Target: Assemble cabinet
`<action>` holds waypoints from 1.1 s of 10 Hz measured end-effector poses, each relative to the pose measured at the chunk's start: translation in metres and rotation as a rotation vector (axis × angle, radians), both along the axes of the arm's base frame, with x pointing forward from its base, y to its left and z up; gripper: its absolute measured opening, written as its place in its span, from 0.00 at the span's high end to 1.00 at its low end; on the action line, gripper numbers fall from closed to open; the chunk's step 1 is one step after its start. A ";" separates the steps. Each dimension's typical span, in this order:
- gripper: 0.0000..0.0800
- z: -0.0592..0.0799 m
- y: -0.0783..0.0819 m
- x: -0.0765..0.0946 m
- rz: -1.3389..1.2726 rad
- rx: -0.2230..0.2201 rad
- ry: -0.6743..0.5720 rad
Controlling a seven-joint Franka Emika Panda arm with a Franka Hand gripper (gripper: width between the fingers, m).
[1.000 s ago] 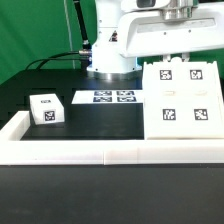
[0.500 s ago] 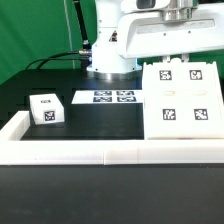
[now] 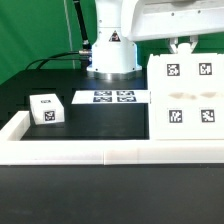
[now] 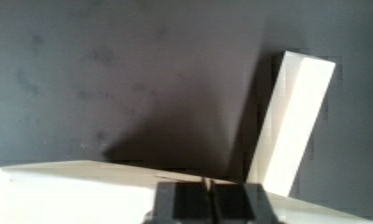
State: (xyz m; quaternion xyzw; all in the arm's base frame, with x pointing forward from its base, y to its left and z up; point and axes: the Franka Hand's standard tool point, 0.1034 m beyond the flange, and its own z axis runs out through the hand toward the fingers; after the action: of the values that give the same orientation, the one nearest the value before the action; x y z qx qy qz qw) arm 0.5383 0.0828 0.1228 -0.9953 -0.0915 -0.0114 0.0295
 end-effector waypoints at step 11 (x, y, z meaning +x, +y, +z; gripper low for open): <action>0.99 0.018 0.003 0.005 0.009 -0.002 0.007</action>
Offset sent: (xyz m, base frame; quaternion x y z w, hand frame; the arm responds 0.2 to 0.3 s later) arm 0.0000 0.0000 0.0000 0.0000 0.0000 0.0000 1.0000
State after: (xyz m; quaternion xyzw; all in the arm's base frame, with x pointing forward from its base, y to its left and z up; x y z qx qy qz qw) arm 0.5432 0.0854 0.1408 -0.9949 -0.0959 -0.0076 0.0289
